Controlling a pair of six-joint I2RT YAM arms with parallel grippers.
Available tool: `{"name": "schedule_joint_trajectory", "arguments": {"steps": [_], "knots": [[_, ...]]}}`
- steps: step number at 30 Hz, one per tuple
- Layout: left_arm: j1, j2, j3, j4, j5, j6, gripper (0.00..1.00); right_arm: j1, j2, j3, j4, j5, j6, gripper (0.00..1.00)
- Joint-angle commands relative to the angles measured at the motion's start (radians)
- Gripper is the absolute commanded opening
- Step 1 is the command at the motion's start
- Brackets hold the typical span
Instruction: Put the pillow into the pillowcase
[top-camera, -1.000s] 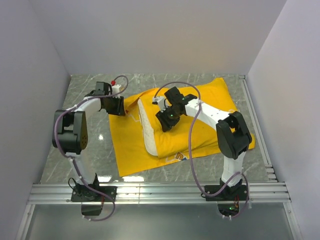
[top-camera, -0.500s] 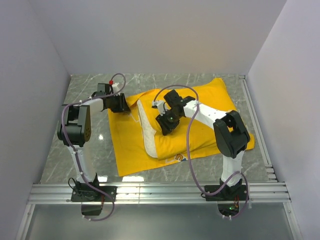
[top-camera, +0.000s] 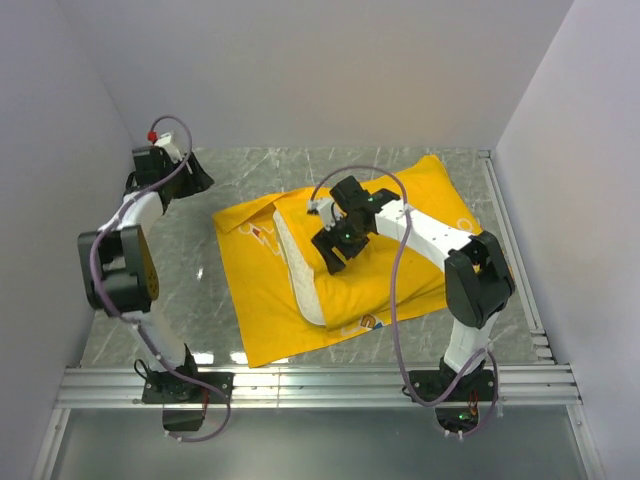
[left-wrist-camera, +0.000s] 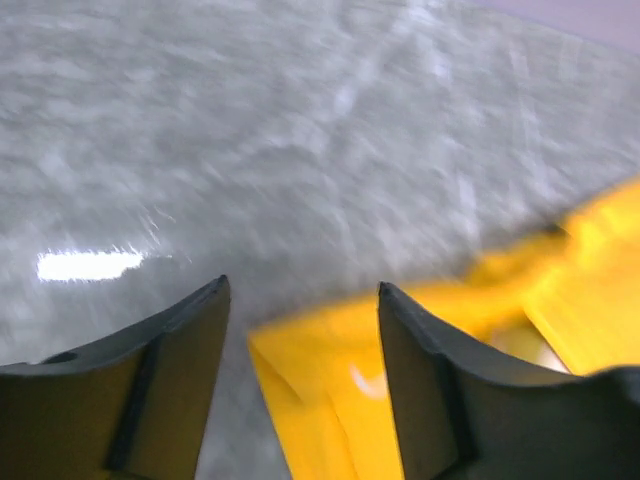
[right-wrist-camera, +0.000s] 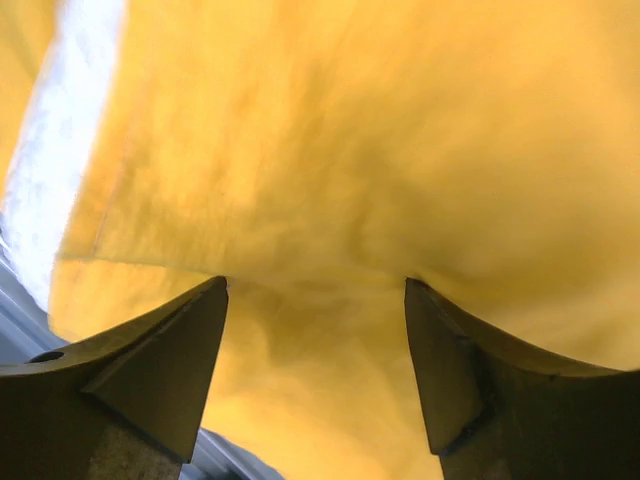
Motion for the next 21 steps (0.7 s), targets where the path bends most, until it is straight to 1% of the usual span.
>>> {"name": "schedule_joint_trajectory", "arguments": {"steps": [1, 2, 3, 4, 5, 6, 7, 8, 9, 10, 13, 15, 17, 19, 21], "knots": [[-0.021, -0.242, -0.140, -0.012, 0.123, 0.056, 0.68, 0.015, -0.096, 0.121, 0.061, 0.104, 0.174, 0.83], [-0.021, -0.276, -0.167, -0.036, 0.130, 0.056, 0.69, 0.027, -0.092, 0.152, 0.069, 0.180, 0.234, 0.84], [-0.020, -0.310, -0.221, -0.041, 0.142, 0.051, 0.70, 0.044, -0.058, 0.231, 0.061, 0.231, 0.241, 0.84], [-0.020, -0.380, -0.252, -0.038, 0.154, 0.051, 0.89, 0.093, -0.038, 0.265, 0.043, 0.298, 0.245, 0.84], [-0.018, -0.418, -0.278, -0.030, 0.133, 0.033, 0.99, 0.113, -0.003, 0.295, 0.040, 0.384, 0.291, 0.91], [-0.015, -0.454, -0.327, -0.014, 0.113, 0.019, 0.99, 0.131, 0.014, 0.343, 0.031, 0.403, 0.316, 0.92], [-0.012, -0.526, -0.347, 0.000, 0.092, 0.005, 0.99, 0.145, 0.034, 0.370, 0.023, 0.411, 0.342, 0.94], [-0.010, -0.560, -0.362, 0.009, 0.029, -0.032, 0.99, 0.177, 0.067, 0.388, 0.015, 0.418, 0.391, 0.95], [0.000, -0.595, -0.381, 0.028, 0.004, -0.049, 0.99, 0.191, 0.081, 0.405, 0.012, 0.429, 0.396, 0.96], [0.006, -0.655, -0.385, 0.035, -0.022, -0.082, 0.99, 0.222, 0.116, 0.413, 0.009, 0.441, 0.406, 0.96], [0.031, -0.744, -0.395, 0.026, -0.101, -0.115, 0.99, 0.266, 0.189, 0.467, -0.023, 0.531, 0.431, 0.98], [0.031, -0.771, -0.393, 0.000, -0.109, -0.095, 0.99, 0.300, 0.218, 0.488, -0.013, 0.625, 0.440, 0.98], [0.033, -0.794, -0.398, -0.023, -0.100, -0.067, 0.99, 0.332, 0.271, 0.526, -0.019, 0.673, 0.460, 1.00], [0.031, -0.811, -0.408, -0.044, -0.094, -0.056, 0.99, 0.342, 0.310, 0.542, -0.028, 0.745, 0.468, 1.00], [0.031, -0.824, -0.439, -0.052, -0.091, -0.056, 0.99, 0.343, 0.364, 0.536, -0.025, 0.785, 0.476, 1.00]]}}
